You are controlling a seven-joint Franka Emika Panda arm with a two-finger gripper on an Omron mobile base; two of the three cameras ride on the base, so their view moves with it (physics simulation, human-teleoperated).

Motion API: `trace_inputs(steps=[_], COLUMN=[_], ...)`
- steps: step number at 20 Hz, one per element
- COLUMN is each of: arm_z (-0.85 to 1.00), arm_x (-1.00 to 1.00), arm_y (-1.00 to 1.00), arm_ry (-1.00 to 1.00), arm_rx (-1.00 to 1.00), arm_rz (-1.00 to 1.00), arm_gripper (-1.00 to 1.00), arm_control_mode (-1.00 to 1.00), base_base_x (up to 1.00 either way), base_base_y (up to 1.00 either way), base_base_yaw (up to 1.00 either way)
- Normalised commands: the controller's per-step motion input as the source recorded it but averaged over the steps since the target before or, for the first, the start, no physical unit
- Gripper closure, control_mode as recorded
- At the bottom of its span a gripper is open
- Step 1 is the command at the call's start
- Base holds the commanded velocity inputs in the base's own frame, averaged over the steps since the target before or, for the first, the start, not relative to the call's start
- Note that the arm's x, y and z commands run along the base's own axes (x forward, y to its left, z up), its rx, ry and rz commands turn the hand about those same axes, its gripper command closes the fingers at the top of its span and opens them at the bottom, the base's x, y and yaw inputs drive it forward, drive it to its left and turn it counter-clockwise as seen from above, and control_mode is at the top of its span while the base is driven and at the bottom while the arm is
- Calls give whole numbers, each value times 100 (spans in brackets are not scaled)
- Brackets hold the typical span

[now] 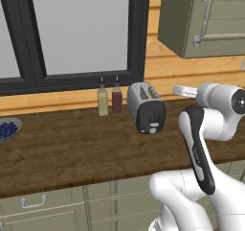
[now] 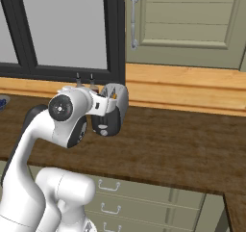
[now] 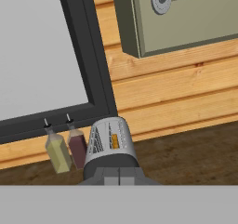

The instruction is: Start the toaster. Once the lever pops up, take the bread to the plate on the dining counter.

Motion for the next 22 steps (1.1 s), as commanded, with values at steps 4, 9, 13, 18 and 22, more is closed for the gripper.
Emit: trace_inputs(steps=[4,9,13,18,22], arm_z=[0,0,0,0,0], arm_x=[0,0,0,0,0], arm_y=[0,0,0,0,0], arm_ry=[0,0,0,0,0], arm_rx=[0,0,0,0,0], arm_rz=[0,0,0,0,0], arm_gripper=[100,100,100,100,100], arm_control_mode=[-100,-100,-100,-100,-100], base_base_x=[0,0,0,0,0], base_base_y=[0,0,0,0,0], base_base_yaw=[0,0,0,0,0])
